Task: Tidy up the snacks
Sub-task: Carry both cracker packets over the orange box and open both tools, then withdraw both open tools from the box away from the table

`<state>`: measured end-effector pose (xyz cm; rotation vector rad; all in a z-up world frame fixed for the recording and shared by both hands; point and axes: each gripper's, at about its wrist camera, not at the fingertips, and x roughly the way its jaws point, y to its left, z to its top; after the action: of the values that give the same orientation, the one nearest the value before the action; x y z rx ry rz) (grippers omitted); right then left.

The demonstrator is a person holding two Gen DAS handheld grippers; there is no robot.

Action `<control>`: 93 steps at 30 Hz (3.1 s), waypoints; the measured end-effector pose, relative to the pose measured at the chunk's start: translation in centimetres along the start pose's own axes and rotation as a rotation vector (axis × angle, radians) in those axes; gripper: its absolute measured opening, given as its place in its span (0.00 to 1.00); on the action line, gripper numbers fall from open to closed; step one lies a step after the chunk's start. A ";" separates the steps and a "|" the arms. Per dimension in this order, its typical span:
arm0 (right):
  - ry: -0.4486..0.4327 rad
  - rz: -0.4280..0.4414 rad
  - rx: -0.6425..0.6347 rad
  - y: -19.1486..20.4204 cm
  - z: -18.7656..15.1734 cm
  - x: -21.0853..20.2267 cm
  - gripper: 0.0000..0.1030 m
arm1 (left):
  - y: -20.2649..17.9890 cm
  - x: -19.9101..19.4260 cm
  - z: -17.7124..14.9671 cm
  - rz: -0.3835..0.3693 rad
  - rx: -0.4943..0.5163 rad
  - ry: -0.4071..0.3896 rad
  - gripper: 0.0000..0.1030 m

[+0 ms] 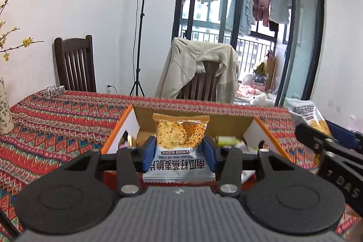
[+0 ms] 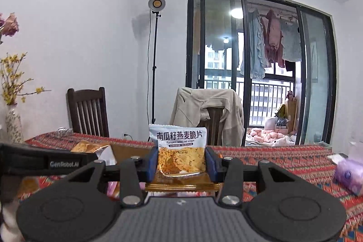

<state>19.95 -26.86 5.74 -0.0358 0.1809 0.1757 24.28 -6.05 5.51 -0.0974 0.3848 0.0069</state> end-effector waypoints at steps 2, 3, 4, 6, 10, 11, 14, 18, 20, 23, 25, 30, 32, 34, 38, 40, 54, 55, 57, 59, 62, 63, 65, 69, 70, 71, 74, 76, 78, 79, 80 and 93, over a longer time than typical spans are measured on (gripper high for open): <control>0.004 -0.011 0.005 0.1 0.8 1.7 0.41 | 0.1 0.8 0.7 0.006 -0.011 -0.012 0.45; 0.009 -0.016 0.013 0.1 1.1 2.7 0.41 | 0.1 1.4 1.1 0.009 -0.020 -0.017 0.45; 0.015 -0.019 0.025 0.1 1.4 3.6 0.41 | 0.2 1.9 1.5 0.010 -0.026 -0.020 0.45; 0.028 -0.026 0.043 0.1 1.7 5.2 0.41 | 0.3 3.2 2.1 0.017 -0.038 -0.026 0.45; 0.063 -0.051 0.073 0.2 1.3 8.7 0.41 | 0.6 5.9 3.0 0.050 -0.055 -0.031 0.45; 0.072 -0.056 0.084 0.2 0.9 9.5 0.41 | 0.6 6.6 3.0 0.065 -0.049 -0.029 0.45; 0.078 -0.071 0.111 0.2 -0.2 11.3 0.41 | 1.2 8.5 2.6 0.088 -0.042 -0.024 0.45; 0.084 -0.057 0.091 0.3 -1.6 12.6 0.41 | 1.9 10.1 1.4 0.086 -0.023 0.000 0.45; 0.103 -0.047 0.092 0.2 -1.9 13.4 0.41 | 2.2 10.4 1.1 0.075 -0.026 0.013 0.45; 0.130 -0.045 0.097 0.0 -2.1 14.1 0.45 | 2.8 10.4 0.9 0.053 -0.040 0.025 0.53; 0.138 -0.049 0.112 -0.4 -2.5 13.9 0.67 | 2.9 10.2 0.9 0.052 -0.042 0.015 0.74; 0.131 -0.042 0.153 -1.4 -2.5 12.8 0.97 | 3.2 8.8 1.3 0.039 -0.059 -0.035 1.00; 0.128 -0.034 0.173 -1.7 -2.5 12.5 1.00 | 3.3 8.3 1.6 0.024 -0.059 -0.041 1.00; 0.134 -0.035 0.180 -1.8 -2.3 12.2 1.00 | 3.0 7.6 2.0 0.039 -0.053 -0.055 1.00; 0.139 -0.023 0.174 -1.9 -1.6 11.5 1.00 | 2.8 5.8 2.7 0.063 -0.032 -0.081 1.00; 0.147 -0.008 0.164 -1.7 -1.1 10.9 1.00 | 3.0 4.6 2.8 0.069 -0.017 -0.095 1.00; 0.185 -0.009 0.063 0.4 -0.2 2.1 1.00 | 6.3 -4.1 0.7 0.010 0.018 -0.041 1.00; 0.188 -0.007 0.057 0.6 -0.4 1.4 1.00 | 6.4 -4.8 0.3 0.011 0.025 -0.040 1.00; 0.194 -0.002 0.048 0.9 -0.7 -0.2 1.00 | 6.5 -6.2 -0.6 0.007 0.035 -0.045 1.00; 0.199 0.005 0.043 1.2 -1.1 -1.7 1.00 | 6.7 -7.6 -1.4 0.001 0.044 -0.044 1.00; 0.203 0.013 0.037 1.7 -1.7 -3.9 1.00 | 6.8 -9.3 -2.6 0.004 0.060 -0.039 1.00; 0.204 0.015 0.036 1.8 -1.9 -4.6 1.00 | 6.9 -9.9 -3.0 0.005 0.065 -0.039 1.00; 0.208 0.021 0.035 2.0 -2.3 -5.9 1.00 | 7.0 -10.9 -3.9 0.006 0.074 -0.035 1.00; 0.224 0.031 0.031 2.3 -3.3 -8.3 1.00 | 7.1 -12.6 -5.5 0.007 0.083 -0.023 1.00; 0.227 0.032 0.030 2.4 -3.5 -8.7 1.00 | 7.2 -13.0 -5.9 0.006 0.084 -0.022 1.00; 0.230 0.034 0.030 2.5 -3.7 -9.1 1.00 | 7.3 -13.4 -6.2 0.006 0.086 -0.021 1.00; 0.237 0.037 0.031 2.7 -4.2 -10.4 1.00 | 7.3 -14.2 -7.1 0.004 0.081 -0.012 1.00; 0.241 0.038 0.032 2.7 -4.5 -11.1 1.00 | 7.4 -14.7 -7.6 0.000 0.076 -0.007 1.00; 0.244 0.040 0.033 2.8 -4.8 -11.8 1.00 | 7.4 -15.3 -8.1 -0.006 0.075 -0.006 1.00; 0.246 0.041 0.034 2.8 -4.9 -12.1 1.00 | 7.4 -15.6 -8.3 -0.008 0.076 -0.006 1.00; 0.248 0.043 0.034 2.8 -5.1 -12.4 1.00 | 7.4 -15.9 -8.6 -0.009 0.077 -0.004 1.00; 0.290 0.039 0.061 2.7 -7.0 -14.5 1.00 | 7.5 -17.4 -11.5 -0.023 0.057 0.040 1.00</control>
<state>4.21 -27.05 1.45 0.0033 0.4762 0.2036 3.67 0.57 0.75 -0.0452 0.4233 -0.0286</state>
